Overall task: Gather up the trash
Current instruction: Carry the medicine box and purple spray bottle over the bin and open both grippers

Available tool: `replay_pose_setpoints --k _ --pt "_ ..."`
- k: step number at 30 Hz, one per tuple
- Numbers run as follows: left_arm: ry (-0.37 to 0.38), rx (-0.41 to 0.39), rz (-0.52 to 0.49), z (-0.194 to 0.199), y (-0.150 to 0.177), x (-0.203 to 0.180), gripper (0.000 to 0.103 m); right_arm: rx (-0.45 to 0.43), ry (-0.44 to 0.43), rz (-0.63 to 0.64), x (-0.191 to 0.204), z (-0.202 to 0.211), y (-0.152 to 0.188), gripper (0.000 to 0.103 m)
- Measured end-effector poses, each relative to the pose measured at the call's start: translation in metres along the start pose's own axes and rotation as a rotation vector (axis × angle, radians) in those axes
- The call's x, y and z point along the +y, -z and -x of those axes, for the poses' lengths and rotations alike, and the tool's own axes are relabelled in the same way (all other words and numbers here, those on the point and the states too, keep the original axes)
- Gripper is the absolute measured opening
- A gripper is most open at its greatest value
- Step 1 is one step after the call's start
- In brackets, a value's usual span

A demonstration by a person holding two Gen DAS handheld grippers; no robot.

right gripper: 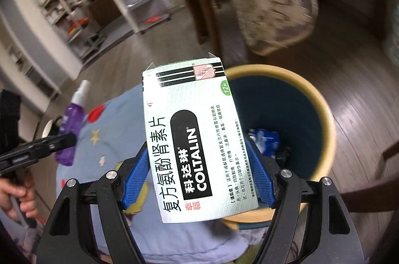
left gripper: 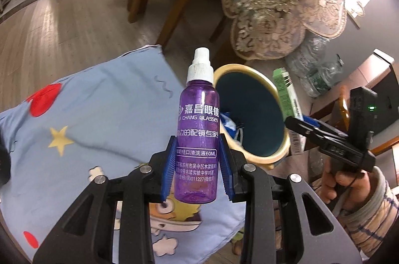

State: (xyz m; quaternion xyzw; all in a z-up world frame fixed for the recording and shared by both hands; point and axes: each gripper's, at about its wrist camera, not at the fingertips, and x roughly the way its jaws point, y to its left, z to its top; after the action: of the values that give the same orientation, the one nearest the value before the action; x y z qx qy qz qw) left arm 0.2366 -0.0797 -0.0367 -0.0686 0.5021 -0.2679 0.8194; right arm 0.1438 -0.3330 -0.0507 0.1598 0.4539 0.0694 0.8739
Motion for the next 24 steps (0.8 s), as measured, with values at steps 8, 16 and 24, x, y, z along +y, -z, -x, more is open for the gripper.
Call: replay_pose_setpoints --k 8,16,24 --pt "0.041 -0.017 -0.026 -0.008 -0.01 -0.025 0.032 0.031 0.059 -0.103 -0.034 -0.015 0.004 0.075" --pt "0.079 -0.023 -0.056 -0.02 -0.021 -0.051 0.032 0.098 0.128 -0.127 -0.043 -0.041 0.006 0.076" --pt "0.09 -0.007 -0.079 -0.039 -0.028 -0.069 0.032 0.07 0.168 -0.15 -0.038 -0.017 0.009 0.082"
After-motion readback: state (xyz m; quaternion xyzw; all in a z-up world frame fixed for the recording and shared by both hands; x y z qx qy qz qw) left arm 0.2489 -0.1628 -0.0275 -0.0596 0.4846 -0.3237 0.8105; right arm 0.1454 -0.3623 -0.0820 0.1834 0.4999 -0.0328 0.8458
